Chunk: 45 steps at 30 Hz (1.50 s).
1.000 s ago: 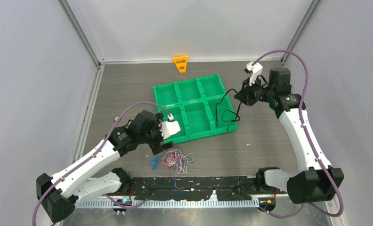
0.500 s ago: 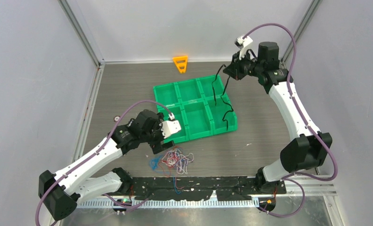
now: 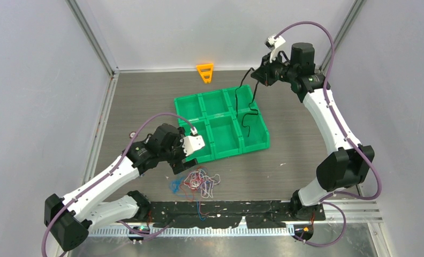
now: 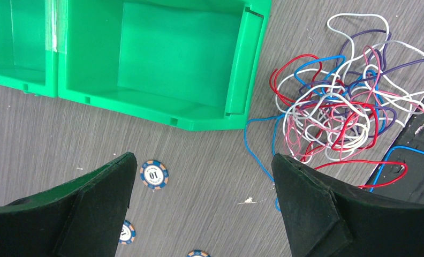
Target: Untangle the cables
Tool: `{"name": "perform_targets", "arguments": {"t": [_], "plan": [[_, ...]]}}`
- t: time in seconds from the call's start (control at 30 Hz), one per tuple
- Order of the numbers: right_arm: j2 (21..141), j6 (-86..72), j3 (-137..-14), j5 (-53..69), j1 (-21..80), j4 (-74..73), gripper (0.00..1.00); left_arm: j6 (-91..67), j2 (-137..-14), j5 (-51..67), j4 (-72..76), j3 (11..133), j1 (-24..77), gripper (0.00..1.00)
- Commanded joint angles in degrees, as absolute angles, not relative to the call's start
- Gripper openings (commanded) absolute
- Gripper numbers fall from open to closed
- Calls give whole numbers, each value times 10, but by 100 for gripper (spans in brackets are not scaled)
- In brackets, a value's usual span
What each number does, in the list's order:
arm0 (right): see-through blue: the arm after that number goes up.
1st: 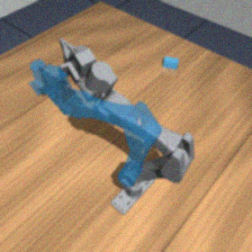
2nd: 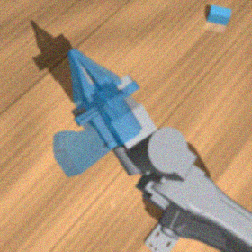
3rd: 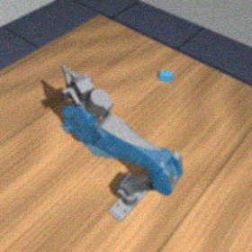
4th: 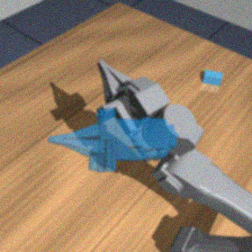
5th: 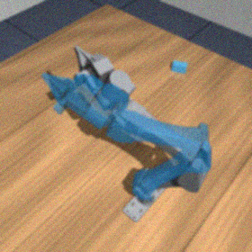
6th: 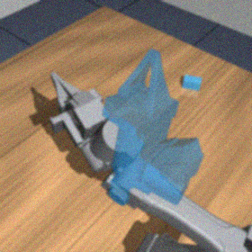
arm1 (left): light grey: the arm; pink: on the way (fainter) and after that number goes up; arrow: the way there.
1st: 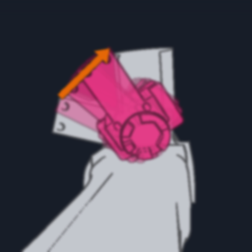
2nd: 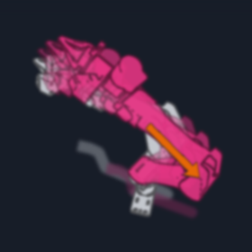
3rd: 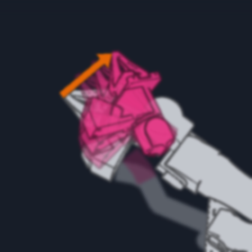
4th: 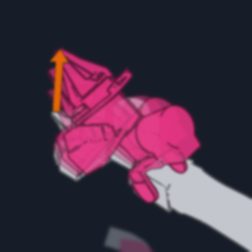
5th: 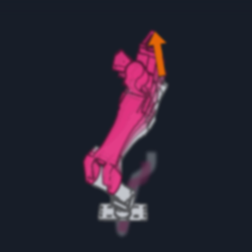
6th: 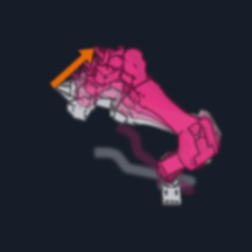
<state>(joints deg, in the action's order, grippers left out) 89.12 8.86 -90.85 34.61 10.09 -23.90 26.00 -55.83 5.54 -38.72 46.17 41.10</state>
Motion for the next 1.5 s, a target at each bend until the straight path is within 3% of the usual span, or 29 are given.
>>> {"name": "perform_targets", "arguments": {"t": [0.0, 0.23, 0.43, 0.87, 1.3, 1.37, 1.47], "plan": [[844, 109, -889, 349, 106, -242, 5, 267, -562, 65, -366, 469, 406, 99], [734, 172, -700, 331, 105, -288, 5, 264, -543, 72, -376, 455, 403, 98], [679, 180, -610, 300, 106, -325, 5, 261, -544, 80, -373, 452, 402, 97], [836, 147, -639, 204, 171, -274, 5, 257, -562, 84, -374, 456, 401, 96], [916, 179, -671, 131, 215, -227, 6, 262, -572, 87, -379, 460, 400, 96], [915, 182, -661, 146, 217, -227, 10, 262, -572, 88, -379, 459, 399, 96], [916, 191, -693, 156, 217, -276, 33, 262, -572, 88, -384, 461, 399, 96]]}}
